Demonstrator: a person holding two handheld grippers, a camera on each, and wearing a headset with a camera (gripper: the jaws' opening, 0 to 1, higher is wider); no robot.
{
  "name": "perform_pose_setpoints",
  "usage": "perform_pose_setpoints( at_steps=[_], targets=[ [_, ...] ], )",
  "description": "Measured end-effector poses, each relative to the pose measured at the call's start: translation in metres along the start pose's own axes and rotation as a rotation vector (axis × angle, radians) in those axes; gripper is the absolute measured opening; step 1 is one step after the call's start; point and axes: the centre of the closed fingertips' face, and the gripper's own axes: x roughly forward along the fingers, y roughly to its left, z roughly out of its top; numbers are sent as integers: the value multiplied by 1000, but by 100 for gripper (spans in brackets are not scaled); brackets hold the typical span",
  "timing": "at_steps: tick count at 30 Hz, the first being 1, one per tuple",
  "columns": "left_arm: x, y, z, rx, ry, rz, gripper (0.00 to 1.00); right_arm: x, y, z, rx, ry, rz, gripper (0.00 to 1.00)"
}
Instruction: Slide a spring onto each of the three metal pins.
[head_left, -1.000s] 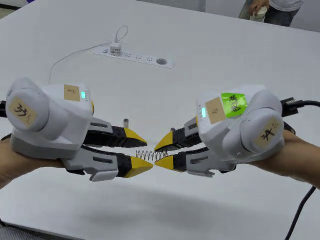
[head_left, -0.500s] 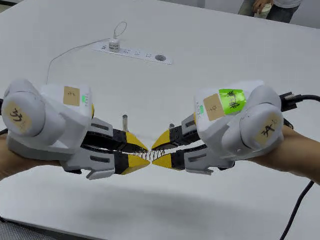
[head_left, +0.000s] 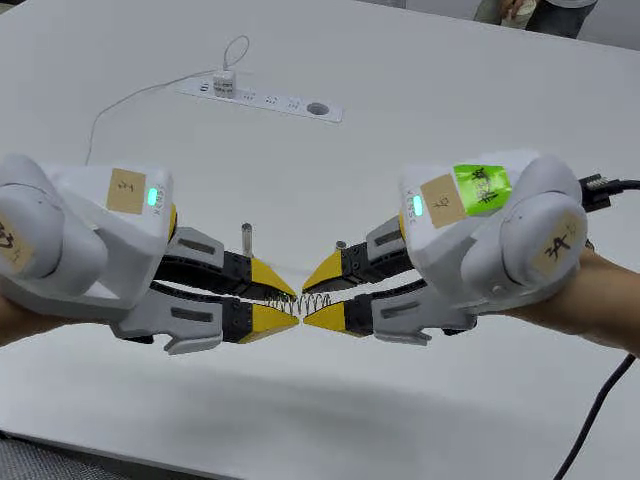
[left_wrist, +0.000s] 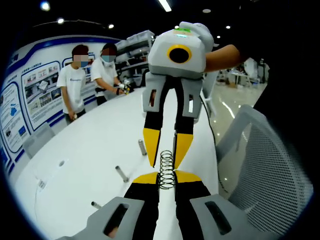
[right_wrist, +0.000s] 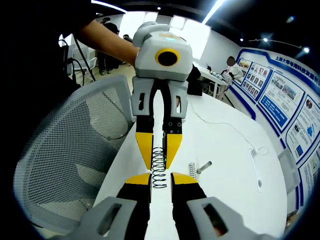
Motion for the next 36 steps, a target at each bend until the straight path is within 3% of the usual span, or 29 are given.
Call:
perform_pose_setpoints(
  at_steps=[3,8,19,29,36],
  targets=[
    [0,0,1,-7,-6,0,10,0,-1,-6,28,5,-4,18],
    [-2,2,2,8,-14,11,10,-4,-1,-6,107,-32,10,16],
    [-1,2,2,33,-13,10,10,-7,0,0,133,-71,22,11],
    [-1,6,3,74,-3,32,10,-16,-7,22,217,-180,34,11],
    [1,6,0,66,1,38,10,-14,-7,36,265,-244,35,11]
  ],
)
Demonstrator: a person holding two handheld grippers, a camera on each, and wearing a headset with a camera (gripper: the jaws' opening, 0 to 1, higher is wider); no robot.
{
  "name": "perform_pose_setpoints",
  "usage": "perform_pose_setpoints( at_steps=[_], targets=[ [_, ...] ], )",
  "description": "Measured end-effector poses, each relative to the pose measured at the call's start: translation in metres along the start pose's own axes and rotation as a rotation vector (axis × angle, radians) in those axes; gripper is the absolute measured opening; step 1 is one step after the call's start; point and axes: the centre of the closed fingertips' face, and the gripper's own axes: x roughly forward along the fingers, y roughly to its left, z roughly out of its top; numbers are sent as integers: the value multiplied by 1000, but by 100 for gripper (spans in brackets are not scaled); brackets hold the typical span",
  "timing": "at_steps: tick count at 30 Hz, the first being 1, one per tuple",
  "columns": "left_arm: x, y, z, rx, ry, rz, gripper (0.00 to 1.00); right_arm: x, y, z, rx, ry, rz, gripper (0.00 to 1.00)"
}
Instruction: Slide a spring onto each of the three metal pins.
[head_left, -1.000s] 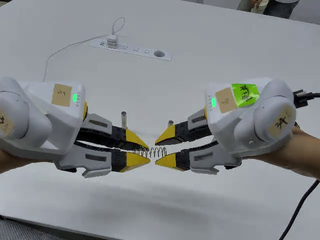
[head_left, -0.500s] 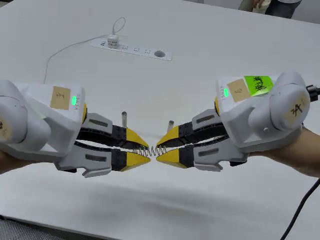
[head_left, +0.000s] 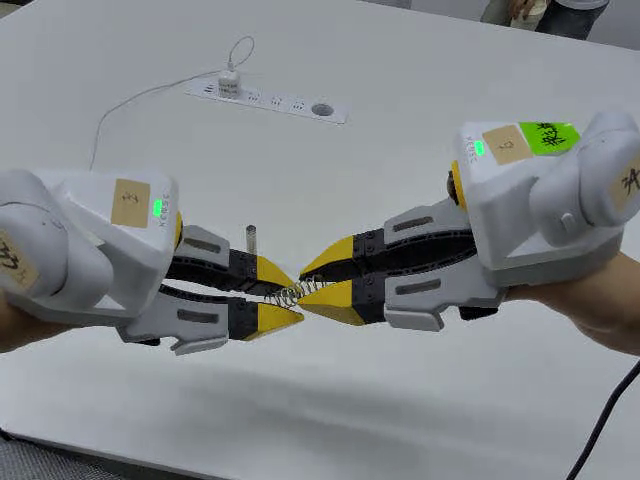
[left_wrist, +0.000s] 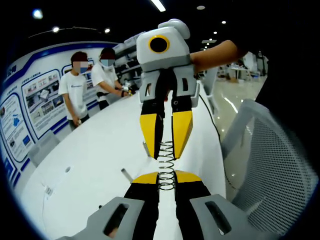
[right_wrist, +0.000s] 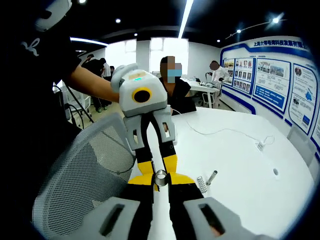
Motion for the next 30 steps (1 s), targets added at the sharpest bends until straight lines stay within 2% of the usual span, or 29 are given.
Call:
perform_pose_setpoints(
  at_steps=[6,12,13,14,15,16,19,21,22,24,27,30],
  targets=[
    [1,-4,1,-44,-20,-2,10,5,5,9,42,-41,19,11],
    [0,-4,-2,-54,-16,5,10,8,4,9,48,-41,10,11],
    [-1,-3,-2,-64,-20,4,11,8,4,10,55,-43,7,11],
    [-1,-5,-1,-99,-30,-6,11,8,3,11,62,-46,5,10],
    [-1,-2,-1,-131,-40,5,11,8,3,11,72,-46,-1,10],
    [-2,0,-2,-114,-41,18,11,8,1,11,69,-46,-12,10],
    [-2,0,-3,-134,-43,21,11,9,-1,10,72,-37,-20,10],
    [-3,3,-5,-111,-26,38,12,10,-2,11,66,-34,-29,10],
    [-5,4,-13,-95,22,42,12,9,-4,13,67,-41,-30,10],
    [-6,6,-19,-73,51,54,15,6,-6,18,74,-54,-31,10],
    [-10,10,-22,-126,39,75,24,2,-15,20,58,-42,-54,10],
    [-15,14,-26,-133,46,98,32,-2,-23,21,56,-38,-70,10]
  ],
)
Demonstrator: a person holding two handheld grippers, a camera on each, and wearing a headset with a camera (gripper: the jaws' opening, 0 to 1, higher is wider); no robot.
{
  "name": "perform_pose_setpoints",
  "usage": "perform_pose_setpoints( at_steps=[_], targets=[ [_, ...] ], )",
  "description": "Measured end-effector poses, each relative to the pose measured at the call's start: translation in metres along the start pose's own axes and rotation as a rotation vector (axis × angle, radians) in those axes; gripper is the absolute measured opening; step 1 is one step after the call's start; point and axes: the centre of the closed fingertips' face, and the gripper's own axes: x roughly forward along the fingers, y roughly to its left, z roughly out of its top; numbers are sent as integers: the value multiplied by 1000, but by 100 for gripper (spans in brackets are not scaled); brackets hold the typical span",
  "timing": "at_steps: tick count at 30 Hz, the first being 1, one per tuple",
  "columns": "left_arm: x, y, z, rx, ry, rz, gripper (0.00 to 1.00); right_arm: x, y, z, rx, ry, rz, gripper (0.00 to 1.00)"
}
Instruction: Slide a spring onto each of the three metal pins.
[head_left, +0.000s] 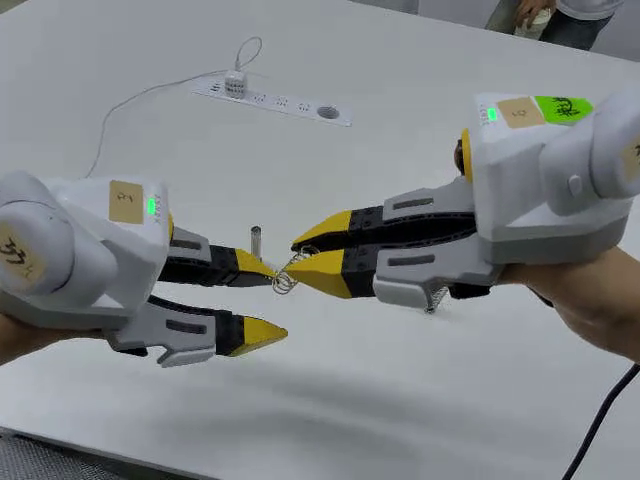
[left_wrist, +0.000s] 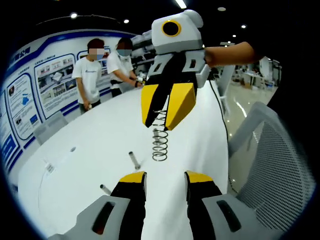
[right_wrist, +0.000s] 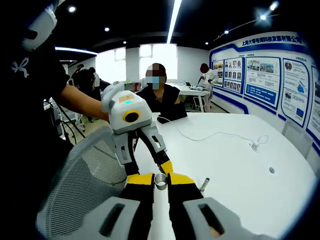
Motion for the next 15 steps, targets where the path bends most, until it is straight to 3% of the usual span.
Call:
perform_pose_setpoints(
  at_steps=[3,15],
  targets=[
    [-5,3,-5,-20,10,13,34,-4,-9,-3,-9,21,-26,10],
    [-19,19,-7,-70,-17,57,47,-23,-50,-15,42,43,-143,11]
  ],
)
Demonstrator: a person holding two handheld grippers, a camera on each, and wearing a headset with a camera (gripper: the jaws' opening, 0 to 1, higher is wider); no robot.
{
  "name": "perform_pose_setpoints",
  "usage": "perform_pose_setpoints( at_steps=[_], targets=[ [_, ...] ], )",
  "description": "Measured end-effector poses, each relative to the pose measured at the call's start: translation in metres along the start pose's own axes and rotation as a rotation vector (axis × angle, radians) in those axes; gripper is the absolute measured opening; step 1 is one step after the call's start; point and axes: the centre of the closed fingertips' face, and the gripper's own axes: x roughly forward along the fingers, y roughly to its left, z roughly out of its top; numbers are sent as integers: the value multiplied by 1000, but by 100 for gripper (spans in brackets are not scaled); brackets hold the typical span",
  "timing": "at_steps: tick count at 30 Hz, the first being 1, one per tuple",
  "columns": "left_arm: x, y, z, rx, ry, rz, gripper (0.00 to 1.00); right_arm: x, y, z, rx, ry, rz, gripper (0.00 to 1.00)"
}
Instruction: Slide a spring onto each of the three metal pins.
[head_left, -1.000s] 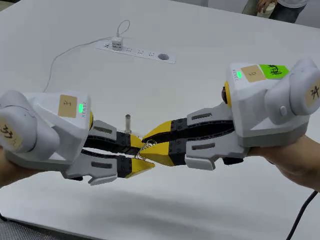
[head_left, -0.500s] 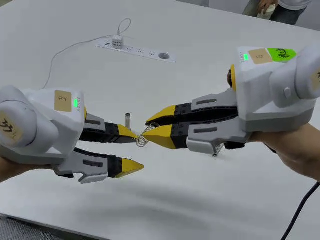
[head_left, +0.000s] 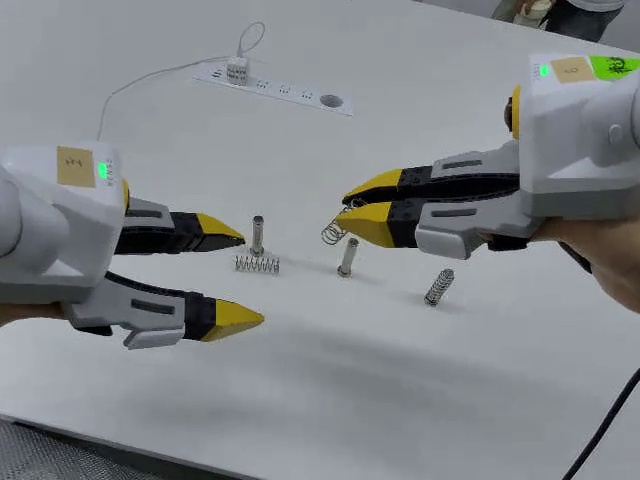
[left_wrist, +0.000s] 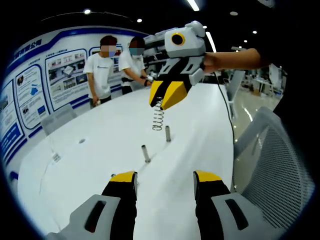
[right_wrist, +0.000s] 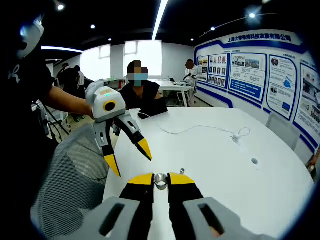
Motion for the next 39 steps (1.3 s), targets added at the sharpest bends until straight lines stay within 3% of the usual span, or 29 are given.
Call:
perform_pose_setpoints(
  at_steps=[5,14,28,33,39],
  targets=[
    [-3,6,2,-6,-15,13,51,-3,-26,-11,40,37,-99,11],
    [-10,18,1,-14,-16,40,56,1,-55,-31,65,95,-174,11],
    [-21,28,2,-48,-37,71,64,14,-73,-58,122,169,-198,11],
    [-25,28,12,-77,-93,66,68,18,-75,-66,123,186,-192,11],
    [-25,33,15,-85,-103,83,72,26,-74,-74,133,208,-179,11]
  ],
)
